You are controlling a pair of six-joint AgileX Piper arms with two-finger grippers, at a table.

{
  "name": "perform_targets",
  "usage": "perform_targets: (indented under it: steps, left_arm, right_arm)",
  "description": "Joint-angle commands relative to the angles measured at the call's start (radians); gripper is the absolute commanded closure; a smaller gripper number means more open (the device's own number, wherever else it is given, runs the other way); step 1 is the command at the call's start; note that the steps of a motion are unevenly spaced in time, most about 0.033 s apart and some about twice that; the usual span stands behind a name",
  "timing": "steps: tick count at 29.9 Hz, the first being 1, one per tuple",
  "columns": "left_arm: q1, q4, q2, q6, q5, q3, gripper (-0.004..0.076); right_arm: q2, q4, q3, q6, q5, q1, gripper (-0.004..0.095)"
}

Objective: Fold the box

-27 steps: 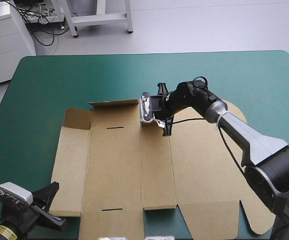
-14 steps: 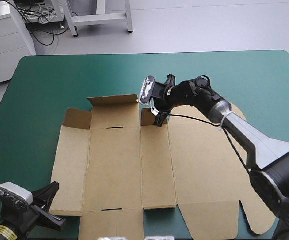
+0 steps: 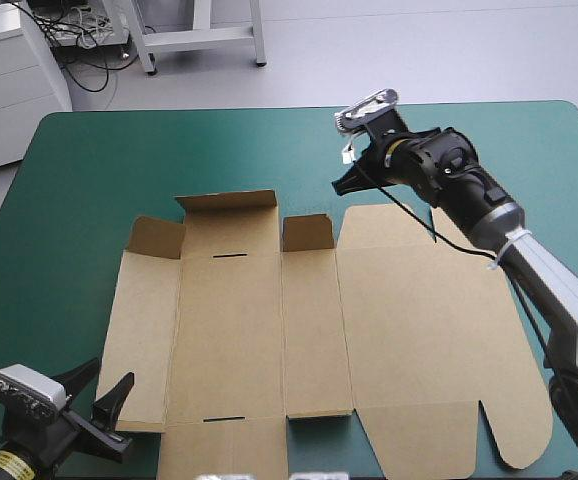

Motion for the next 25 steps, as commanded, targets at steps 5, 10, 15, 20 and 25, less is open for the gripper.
perform_targets:
  steps: [5,10,15,20,25]
  left_arm:
    - [-0.001,0.021,0.017,-0.009,-0.077,-0.026,0.0281]
    - [-0.001,0.046,0.018,-0.009,-0.147,-0.037,0.0281]
    - [-0.001,0.072,0.025,-0.009,-0.154,-0.091,0.0281]
    - [-0.001,0.083,0.086,-0.009,-0.147,-0.18,0.0281]
    - [-0.001,0.116,0.208,-0.009,-0.078,-0.306,0.0281]
  right_arm:
    - [-0.145,-0.014,0.056,0.068,0.07,-0.066,0.0926]
    - [-0.288,-0.014,0.297,0.117,-0.013,-0.066,0.0926]
    - [-0.446,-0.014,0.504,0.16,-0.092,-0.066,0.0926]
    - [-0.577,-0.014,0.619,0.163,-0.086,-0.066,0.0926]
    - [-0.703,-0.018,0.7,0.186,-0.059,-0.066,0.0926]
